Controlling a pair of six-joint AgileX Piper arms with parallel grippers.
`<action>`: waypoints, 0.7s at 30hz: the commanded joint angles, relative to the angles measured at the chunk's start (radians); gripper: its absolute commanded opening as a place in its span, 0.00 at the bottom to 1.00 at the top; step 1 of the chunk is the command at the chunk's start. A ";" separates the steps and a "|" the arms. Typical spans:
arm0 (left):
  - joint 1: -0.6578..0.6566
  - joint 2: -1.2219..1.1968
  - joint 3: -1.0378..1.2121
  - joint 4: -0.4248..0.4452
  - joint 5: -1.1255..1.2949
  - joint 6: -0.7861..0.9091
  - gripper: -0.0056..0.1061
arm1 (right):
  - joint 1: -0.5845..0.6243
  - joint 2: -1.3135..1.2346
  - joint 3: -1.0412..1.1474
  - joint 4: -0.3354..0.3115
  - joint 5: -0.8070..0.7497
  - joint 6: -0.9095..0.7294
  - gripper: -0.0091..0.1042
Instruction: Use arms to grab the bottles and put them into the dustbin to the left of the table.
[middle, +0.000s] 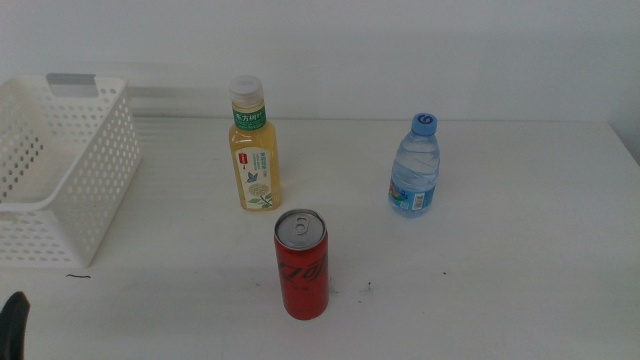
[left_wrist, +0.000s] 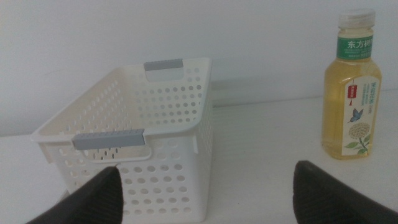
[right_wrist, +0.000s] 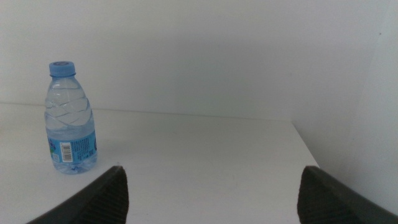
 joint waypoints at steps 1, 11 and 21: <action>0.000 -0.004 0.000 0.004 -0.014 -0.002 0.89 | -0.009 -0.005 0.004 -0.007 -0.009 -0.003 0.80; -0.016 -0.004 0.000 0.004 -0.054 -0.004 0.89 | -0.009 -0.005 0.004 -0.007 -0.009 -0.003 0.80; -0.443 0.645 0.000 -0.040 -0.613 -0.006 0.89 | -0.009 -0.005 0.004 -0.007 -0.009 -0.003 0.80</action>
